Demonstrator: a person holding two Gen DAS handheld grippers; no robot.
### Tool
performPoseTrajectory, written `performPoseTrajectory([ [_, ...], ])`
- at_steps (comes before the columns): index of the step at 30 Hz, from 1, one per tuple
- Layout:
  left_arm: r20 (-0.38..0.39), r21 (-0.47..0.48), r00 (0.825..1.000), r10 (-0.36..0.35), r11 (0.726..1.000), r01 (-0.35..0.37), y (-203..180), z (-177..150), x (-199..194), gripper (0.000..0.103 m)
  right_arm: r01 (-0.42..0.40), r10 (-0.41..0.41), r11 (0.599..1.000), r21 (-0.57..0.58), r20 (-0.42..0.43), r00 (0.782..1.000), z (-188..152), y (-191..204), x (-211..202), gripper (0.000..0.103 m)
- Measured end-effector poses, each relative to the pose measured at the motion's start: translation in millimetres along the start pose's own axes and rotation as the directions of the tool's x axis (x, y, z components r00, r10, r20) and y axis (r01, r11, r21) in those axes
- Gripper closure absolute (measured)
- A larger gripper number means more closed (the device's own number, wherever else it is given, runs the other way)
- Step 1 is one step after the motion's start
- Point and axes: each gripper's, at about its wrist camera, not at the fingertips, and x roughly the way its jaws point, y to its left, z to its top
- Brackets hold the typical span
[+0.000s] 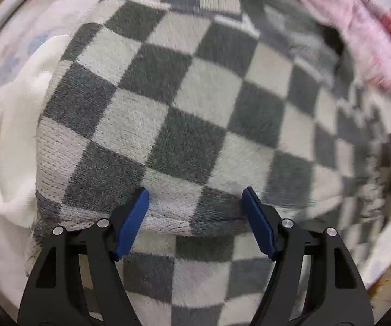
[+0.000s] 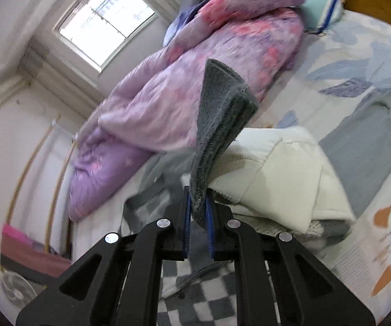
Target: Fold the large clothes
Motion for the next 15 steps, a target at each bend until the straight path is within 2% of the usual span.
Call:
performPoseTrajectory([
  [3,0.036,-0.048,0.993,-0.112,0.992,0.113,19.0,0.4,-24.8,0.031,-0.04,0.038,0.998,-0.042,-0.062,0.997,-26.5,35.7,24.2,0.094],
  [7,0.088,-0.064,0.985,-0.151,0.986,0.157,45.1,-2.9,-55.6,0.031,-0.038,0.025,0.994,-0.1,-0.124,0.992,-59.7,71.9,50.0,0.094],
  [10,0.082,-0.078,0.98,-0.179,0.98,0.185,61.4,-4.0,-61.0,0.03,-0.005,-0.017,0.988,-0.152,-0.144,0.989,-82.1,86.6,69.0,0.094],
  [12,0.079,-0.062,0.981,-0.176,0.982,0.181,63.1,-6.1,-65.8,0.03,0.015,-0.02,0.999,-0.041,-0.117,0.993,-78.8,65.9,66.6,0.094],
  [15,0.081,-0.018,0.984,-0.161,0.986,0.163,60.7,-10.7,-69.7,0.03,0.064,-0.064,0.995,0.071,-0.007,0.998,-58.7,29.6,31.8,0.095],
])
